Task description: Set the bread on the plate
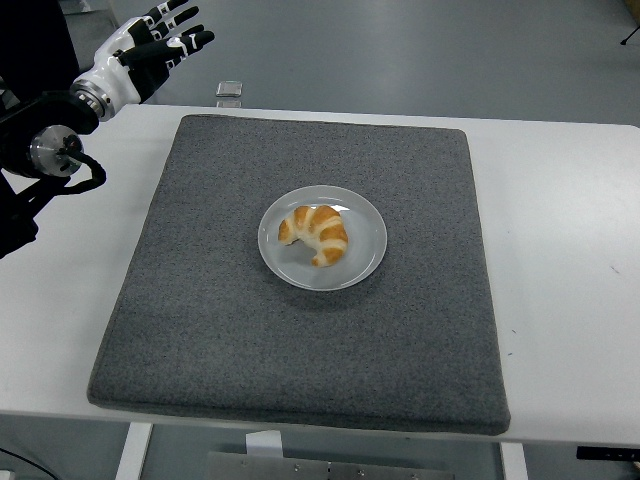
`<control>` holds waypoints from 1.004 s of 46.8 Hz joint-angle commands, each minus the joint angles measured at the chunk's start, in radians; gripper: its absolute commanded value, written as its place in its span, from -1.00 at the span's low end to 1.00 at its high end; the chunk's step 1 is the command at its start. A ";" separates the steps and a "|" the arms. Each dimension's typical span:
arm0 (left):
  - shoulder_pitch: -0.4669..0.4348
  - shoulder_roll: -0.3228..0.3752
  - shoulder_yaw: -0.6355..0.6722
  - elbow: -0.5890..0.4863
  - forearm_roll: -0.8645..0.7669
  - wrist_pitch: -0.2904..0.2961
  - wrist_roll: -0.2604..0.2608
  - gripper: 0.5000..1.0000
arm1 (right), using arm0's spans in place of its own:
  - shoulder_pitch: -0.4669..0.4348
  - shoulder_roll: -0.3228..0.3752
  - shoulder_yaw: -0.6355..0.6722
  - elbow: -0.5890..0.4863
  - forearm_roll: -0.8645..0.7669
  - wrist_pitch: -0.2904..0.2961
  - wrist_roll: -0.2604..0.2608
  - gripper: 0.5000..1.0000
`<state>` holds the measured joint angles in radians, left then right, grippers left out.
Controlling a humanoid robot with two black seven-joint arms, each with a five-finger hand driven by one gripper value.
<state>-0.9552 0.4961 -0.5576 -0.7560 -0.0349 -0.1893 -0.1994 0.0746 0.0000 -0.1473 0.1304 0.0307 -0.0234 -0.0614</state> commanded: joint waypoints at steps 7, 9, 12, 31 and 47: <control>0.032 -0.005 -0.013 0.001 -0.137 -0.032 0.000 1.00 | -0.001 0.000 0.000 0.000 0.000 0.000 0.000 0.73; 0.036 -0.016 -0.019 0.001 -0.148 -0.032 0.000 1.00 | 0.001 0.000 0.000 0.000 0.000 0.000 0.000 0.72; 0.039 -0.030 -0.033 0.001 -0.157 -0.036 0.000 1.00 | 0.001 0.000 0.000 0.000 0.000 0.000 0.000 0.72; 0.067 -0.085 -0.080 0.044 -0.160 -0.041 -0.009 1.00 | -0.001 0.000 -0.001 0.000 -0.003 0.000 0.000 0.73; 0.095 -0.099 -0.120 0.044 -0.158 -0.039 -0.011 1.00 | -0.001 0.000 -0.005 0.002 -0.005 0.000 0.003 0.72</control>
<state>-0.8609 0.3962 -0.6783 -0.7117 -0.1932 -0.2286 -0.2096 0.0740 0.0000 -0.1507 0.1311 0.0274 -0.0229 -0.0595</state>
